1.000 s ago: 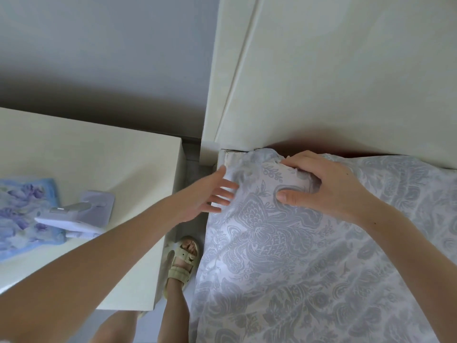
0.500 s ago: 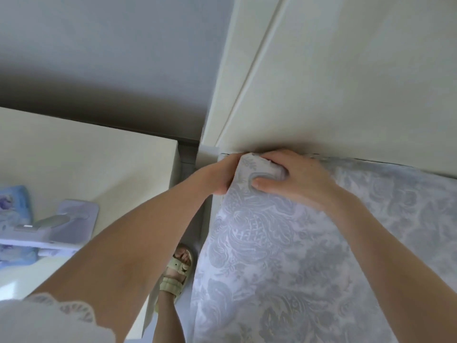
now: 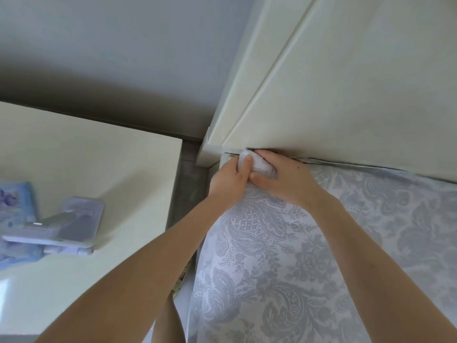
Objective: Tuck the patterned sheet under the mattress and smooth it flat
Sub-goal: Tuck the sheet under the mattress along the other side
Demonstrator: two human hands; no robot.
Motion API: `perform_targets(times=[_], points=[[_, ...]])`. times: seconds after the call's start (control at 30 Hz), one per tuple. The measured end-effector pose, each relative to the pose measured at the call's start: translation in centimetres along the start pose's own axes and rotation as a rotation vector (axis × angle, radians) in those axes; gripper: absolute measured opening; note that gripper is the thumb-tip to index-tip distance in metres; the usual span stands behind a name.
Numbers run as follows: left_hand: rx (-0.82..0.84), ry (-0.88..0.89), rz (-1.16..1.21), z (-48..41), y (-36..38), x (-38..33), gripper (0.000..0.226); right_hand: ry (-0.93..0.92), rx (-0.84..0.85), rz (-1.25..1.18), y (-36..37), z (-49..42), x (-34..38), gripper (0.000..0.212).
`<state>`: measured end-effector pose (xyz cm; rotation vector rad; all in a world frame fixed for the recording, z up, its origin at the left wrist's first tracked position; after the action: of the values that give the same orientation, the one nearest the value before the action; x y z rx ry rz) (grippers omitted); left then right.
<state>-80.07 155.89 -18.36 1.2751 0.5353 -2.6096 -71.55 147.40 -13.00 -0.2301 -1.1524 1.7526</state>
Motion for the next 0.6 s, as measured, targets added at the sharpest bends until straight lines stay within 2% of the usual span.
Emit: perform_targets(times=[0.07, 0.1, 0.17, 0.2, 0.23, 0.3, 0.37, 0.4, 0.53, 0.6], points=[[-0.003, -0.057, -0.025, -0.8, 0.2, 0.4, 0.046, 0.034, -0.032, -0.276, -0.4, 0.8, -0.6, 0.05], [0.014, -0.094, -0.012, -1.2, 0.2, 0.8, 0.047, 0.04, -0.152, -0.35, -0.9, 1.4, -1.0, 0.042], [0.016, -0.141, 0.042, -2.1, 0.0, 1.3, 0.049, 0.072, -0.534, -0.27, -2.6, 3.1, -2.0, 0.027], [0.0, -0.157, 0.065, -2.4, -0.2, 1.3, 0.049, 0.135, -0.678, -0.161, -3.2, 4.0, -2.5, 0.028], [-0.007, -0.179, 0.095, -2.8, -0.3, 1.4, 0.048, 0.212, -0.712, -0.044, -3.5, 4.3, -3.1, 0.032], [-0.01, -0.23, 0.172, -3.5, -0.2, 1.8, 0.038, 0.33, -0.502, 0.147, -2.9, 3.1, -4.9, 0.036], [-0.005, -0.265, 0.196, -3.9, -0.2, 2.1, 0.033, 0.354, -0.203, 0.232, -1.1, 1.6, -6.5, 0.04], [-0.01, -0.278, 0.197, -4.1, -0.2, 2.2, 0.032, 0.354, -0.107, 0.246, -0.6, 0.9, -6.9, 0.044], [0.013, -0.392, 0.209, -5.2, -0.2, 1.7, 0.025, 0.362, 0.071, 0.265, -0.2, -0.3, -7.6, 0.054], [0.079, -0.452, 0.222, -4.9, -0.3, 1.2, 0.02, 0.33, -0.014, 0.332, -0.7, 0.3, -7.2, 0.051]])
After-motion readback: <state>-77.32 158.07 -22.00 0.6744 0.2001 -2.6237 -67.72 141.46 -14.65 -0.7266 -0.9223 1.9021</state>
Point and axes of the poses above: each hand's wrist, its own z-axis away from the middle knuckle, its own y-axis out of the palm, x = y × z, the point moved 5 cm from there along -z, towards the middle knuckle, and after that the axes turned 2 degrees about y, right-handed, at the moved point
